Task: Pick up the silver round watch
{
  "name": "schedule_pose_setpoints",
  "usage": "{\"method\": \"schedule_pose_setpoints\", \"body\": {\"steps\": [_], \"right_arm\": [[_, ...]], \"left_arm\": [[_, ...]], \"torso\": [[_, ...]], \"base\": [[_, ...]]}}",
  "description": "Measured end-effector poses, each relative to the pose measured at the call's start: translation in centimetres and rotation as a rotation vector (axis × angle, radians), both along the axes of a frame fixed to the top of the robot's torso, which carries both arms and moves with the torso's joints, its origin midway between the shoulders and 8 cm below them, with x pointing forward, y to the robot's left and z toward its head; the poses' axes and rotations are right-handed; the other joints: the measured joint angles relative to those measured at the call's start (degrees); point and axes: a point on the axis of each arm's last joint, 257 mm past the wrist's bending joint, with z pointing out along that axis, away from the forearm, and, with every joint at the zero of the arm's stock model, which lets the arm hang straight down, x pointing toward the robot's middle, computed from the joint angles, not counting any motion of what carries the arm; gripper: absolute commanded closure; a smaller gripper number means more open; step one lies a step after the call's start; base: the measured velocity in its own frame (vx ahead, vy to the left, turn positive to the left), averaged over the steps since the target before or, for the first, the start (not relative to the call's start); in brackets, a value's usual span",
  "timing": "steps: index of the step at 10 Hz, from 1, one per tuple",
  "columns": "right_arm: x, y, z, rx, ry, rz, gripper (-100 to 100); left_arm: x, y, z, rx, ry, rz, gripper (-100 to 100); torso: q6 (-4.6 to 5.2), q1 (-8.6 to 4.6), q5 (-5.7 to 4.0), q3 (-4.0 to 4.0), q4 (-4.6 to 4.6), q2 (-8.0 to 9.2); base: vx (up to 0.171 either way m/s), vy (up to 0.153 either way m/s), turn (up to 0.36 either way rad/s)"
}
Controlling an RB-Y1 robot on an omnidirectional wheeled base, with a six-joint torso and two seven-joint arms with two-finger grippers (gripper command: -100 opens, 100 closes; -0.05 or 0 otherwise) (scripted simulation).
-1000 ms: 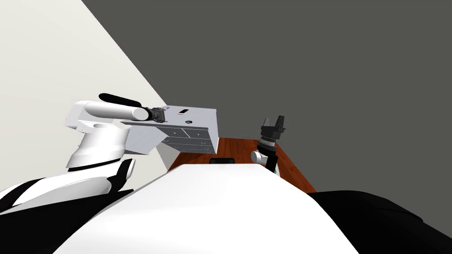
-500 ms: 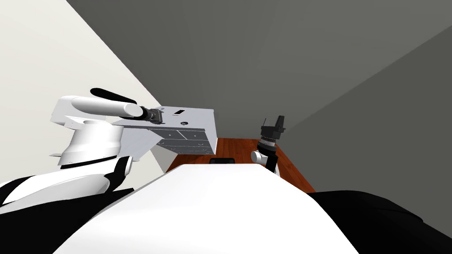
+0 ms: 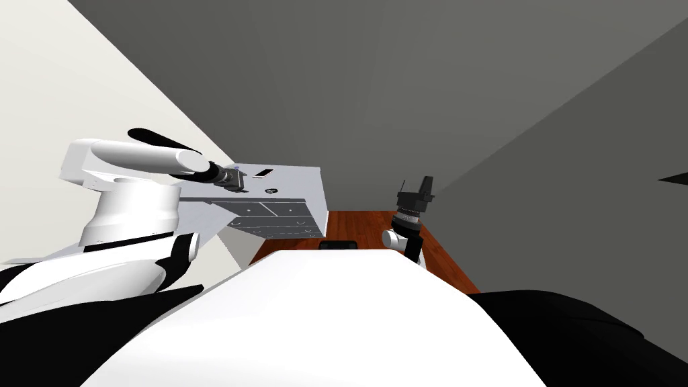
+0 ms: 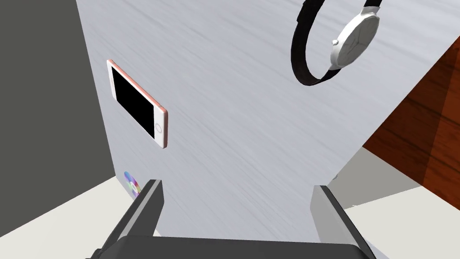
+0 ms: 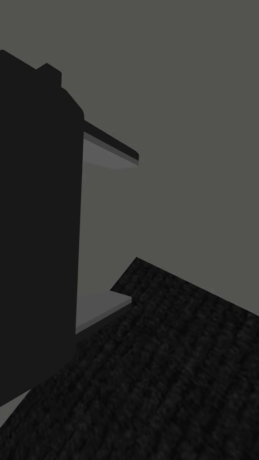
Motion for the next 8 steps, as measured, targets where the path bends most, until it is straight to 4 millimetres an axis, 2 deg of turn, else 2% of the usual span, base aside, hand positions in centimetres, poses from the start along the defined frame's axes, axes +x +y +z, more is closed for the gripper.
{"method": "schedule_pose_setpoints", "body": {"steps": [8], "right_arm": [[0.0,0.0,0.0,0.000,0.000,0.000,0]], "left_arm": [[-3.6,-0.5,-2.0,-0.148,0.162,0.080,-100]], "torso": [[0.01,-0.01,0.00,-0.02,-0.01,-0.03]], "base": [[0.038,-0.038,-0.065]]}}
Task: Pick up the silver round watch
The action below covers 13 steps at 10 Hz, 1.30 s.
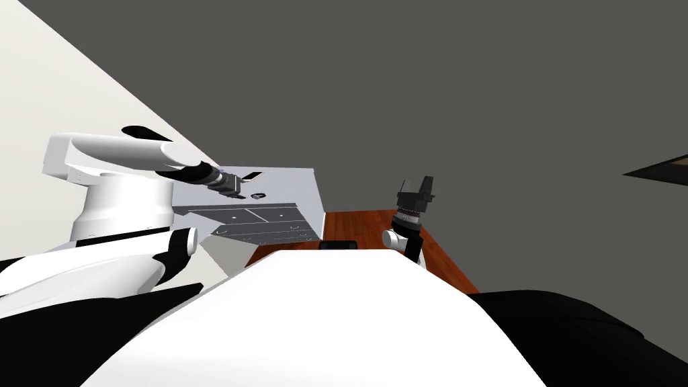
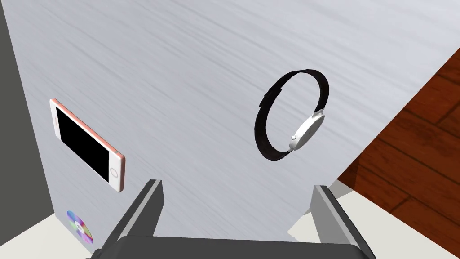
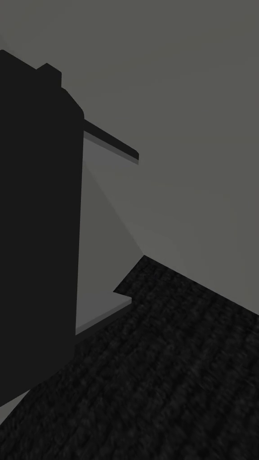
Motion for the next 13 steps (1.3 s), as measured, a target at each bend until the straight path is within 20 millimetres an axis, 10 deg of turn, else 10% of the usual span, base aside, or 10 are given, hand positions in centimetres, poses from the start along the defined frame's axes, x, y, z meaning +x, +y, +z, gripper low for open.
{"method": "schedule_pose_setpoints", "body": {"steps": [9,10,11,13], "right_arm": [[0.0,0.0,0.0,0.000,0.000,0.000,0],[0.0,0.0,0.0,0.000,0.000,0.000,0],[0.0,0.0,0.0,0.000,0.000,0.000,0],[0.0,0.0,0.0,0.000,0.000,0.000,0]], "left_arm": [[-5.2,-2.2,-3.1,-0.164,0.227,0.069,-100],[-5.3,-2.2,-3.2,-0.167,0.232,0.070,0],[-5.3,-2.2,-3.2,-0.167,0.232,0.070,-100],[-5.0,-2.0,-4.4,-0.168,0.234,0.072,-100]], "torso": [[-0.03,0.10,0.02,0.07,0.03,0.13],[-0.04,0.13,0.03,0.09,0.04,0.17],[-0.04,0.15,0.03,0.11,0.04,0.18],[-0.03,0.20,0.05,0.11,0.04,0.20]], "base": [[0.028,-0.026,-0.038],[0.000,0.000,0.000],[-0.002,0.004,-0.017],[-0.006,0.008,-0.014]]}}
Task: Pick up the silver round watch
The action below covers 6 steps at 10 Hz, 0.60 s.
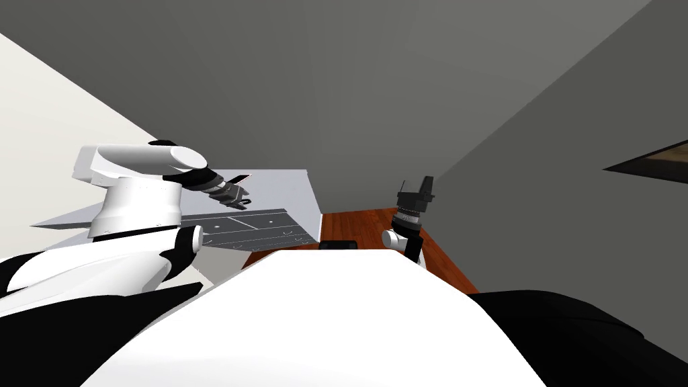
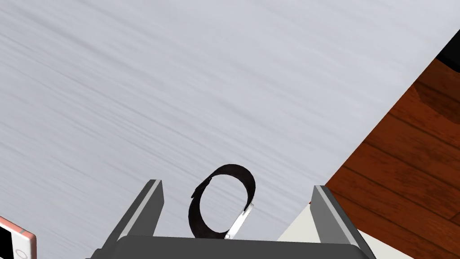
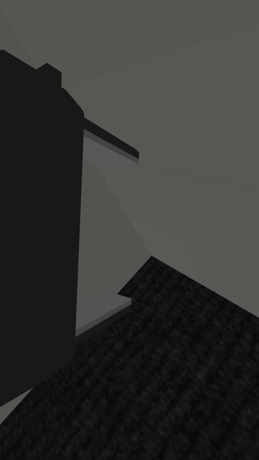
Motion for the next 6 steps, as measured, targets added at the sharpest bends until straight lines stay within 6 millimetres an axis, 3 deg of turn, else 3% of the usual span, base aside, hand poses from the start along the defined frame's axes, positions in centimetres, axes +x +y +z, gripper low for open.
{"method": "schedule_pose_setpoints", "body": {"steps": [1,2,6], "right_arm": [[0.00,0.00,0.00,0.000,0.000,0.000,0],[0.00,0.00,0.00,0.000,0.000,0.000,0],[0.00,0.00,0.00,0.000,0.000,0.000,0]], "left_arm": [[0.28,0.02,-0.74,0.000,0.001,0.001,-100],[0.36,0.04,-0.83,0.001,-0.001,0.000,100],[0.35,0.05,-0.78,0.001,-0.001,0.001,100]], "torso": [[0.00,0.01,0.01,0.00,0.00,0.00],[-0.01,-0.01,-0.01,0.00,0.01,0.00],[0.03,0.06,0.04,-0.07,-0.05,-0.10]], "base": [[0.000,0.000,0.000],[0.000,0.000,0.000],[0.000,0.000,0.000]]}}
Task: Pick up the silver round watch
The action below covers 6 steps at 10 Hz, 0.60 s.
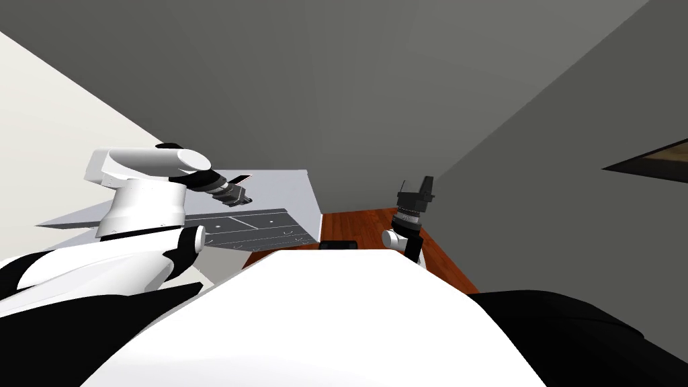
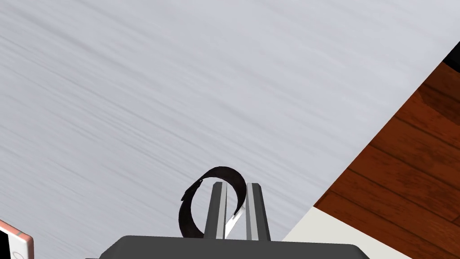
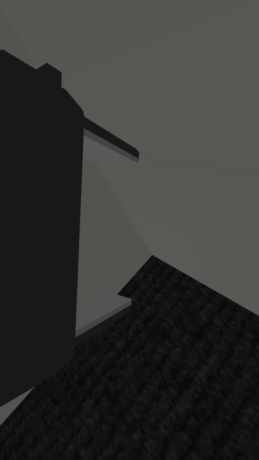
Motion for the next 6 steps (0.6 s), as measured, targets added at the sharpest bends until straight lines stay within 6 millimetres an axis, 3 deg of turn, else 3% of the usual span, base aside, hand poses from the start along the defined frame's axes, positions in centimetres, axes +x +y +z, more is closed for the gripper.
{"method": "schedule_pose_setpoints", "body": {"steps": [1,2,5,6], "right_arm": [[0.0,0.0,0.0,0.000,0.000,0.000,0],[0.0,0.0,0.0,0.000,0.000,0.000,0],[0.0,0.0,0.0,0.000,0.000,0.000,0],[0.0,0.0,0.0,0.000,0.000,0.000,0]], "left_arm": [[0.0,0.0,0.0,0.000,0.000,0.000,0],[0.0,0.0,0.0,0.000,0.000,0.000,100],[-0.4,-0.1,1.6,0.001,-0.002,-0.002,100],[-0.5,-0.1,1.7,0.000,-0.001,-0.002,0]], "torso": [[0.00,0.00,0.00,0.00,0.00,0.00],[0.01,0.00,0.00,0.00,0.00,-0.01],[0.02,-0.06,-0.05,0.02,0.02,0.01],[0.03,-0.04,-0.02,0.01,0.00,0.01]], "base": [[0.000,0.000,0.000],[0.005,-0.004,0.011],[0.004,-0.005,0.010],[0.000,0.000,0.000]]}}
